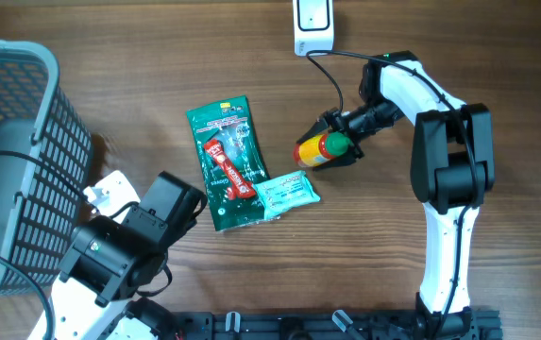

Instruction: Scan the item barcode

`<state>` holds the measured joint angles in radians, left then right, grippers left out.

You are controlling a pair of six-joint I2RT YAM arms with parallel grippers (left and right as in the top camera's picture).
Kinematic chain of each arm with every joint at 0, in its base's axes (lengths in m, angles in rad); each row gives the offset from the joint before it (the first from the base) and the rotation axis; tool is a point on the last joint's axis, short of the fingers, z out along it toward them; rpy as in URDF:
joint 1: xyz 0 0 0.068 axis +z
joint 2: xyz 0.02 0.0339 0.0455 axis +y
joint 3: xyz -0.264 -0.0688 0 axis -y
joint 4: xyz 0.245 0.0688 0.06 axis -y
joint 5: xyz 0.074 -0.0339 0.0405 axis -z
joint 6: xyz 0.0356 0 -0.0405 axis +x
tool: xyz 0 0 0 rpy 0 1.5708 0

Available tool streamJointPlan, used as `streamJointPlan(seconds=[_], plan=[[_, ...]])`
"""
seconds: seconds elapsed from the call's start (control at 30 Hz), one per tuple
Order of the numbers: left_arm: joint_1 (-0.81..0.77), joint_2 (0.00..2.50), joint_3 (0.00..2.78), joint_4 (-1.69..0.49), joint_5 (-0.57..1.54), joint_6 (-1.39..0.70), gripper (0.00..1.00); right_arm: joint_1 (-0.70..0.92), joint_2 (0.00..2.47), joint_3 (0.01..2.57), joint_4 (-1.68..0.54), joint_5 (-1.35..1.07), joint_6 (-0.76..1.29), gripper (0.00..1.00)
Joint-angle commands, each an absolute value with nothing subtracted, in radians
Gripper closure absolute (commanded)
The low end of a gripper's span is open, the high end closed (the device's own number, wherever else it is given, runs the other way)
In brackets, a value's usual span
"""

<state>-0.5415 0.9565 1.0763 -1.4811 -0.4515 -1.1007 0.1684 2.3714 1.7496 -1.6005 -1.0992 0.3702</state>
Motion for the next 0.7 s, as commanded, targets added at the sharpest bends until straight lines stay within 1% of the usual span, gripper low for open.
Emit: streamJointPlan(seconds=[0.0,0.03,0.13,0.27,0.33,0.37,0.47,0.53,0.63,0.67], plan=[[-0.540,0.952,1.080,-1.482,-0.462,-1.100,0.00,0.163,2.347,1.750,-1.612,-0.994,0.456,0.67],[-0.540,0.952,1.080,-1.482,-0.462,-1.100,0.00,0.163,2.345,1.750,-1.612,-0.994,0.472,0.69],[-0.540,0.952,1.080,-1.482,-0.461,-1.100,0.00,0.163,2.314,1.750,-1.612,-0.994,0.478,0.71],[-0.540,0.952,1.080,-1.482,-0.462,-1.100,0.00,0.167,2.188,1.750,-1.612,-0.974,0.476,0.72],[-0.540,0.952,1.080,-1.482,-0.461,-1.100,0.00,0.172,2.123,1.750,-1.612,-0.923,0.533,0.71],[-0.540,0.952,1.080,-1.482,-0.462,-1.100,0.00,0.174,2.086,1.750,-1.612,-0.874,0.595,0.71],[-0.540,0.952,1.080,-1.482,-0.462,-1.100,0.00,0.180,2.004,1.750,-1.612,-0.674,0.901,0.67],[-0.540,0.952,1.080,-1.482,-0.462,-1.100,0.00,0.181,2.003,1.750,-1.612,-0.629,0.991,0.67],[-0.540,0.952,1.080,-1.482,-0.462,-1.100,0.00,0.184,2.008,1.746,-1.611,-0.405,1.271,0.68],[-0.540,0.952,1.080,-1.482,-0.462,-1.100,0.00,0.184,2.008,1.746,-1.612,-0.392,1.282,0.67]])
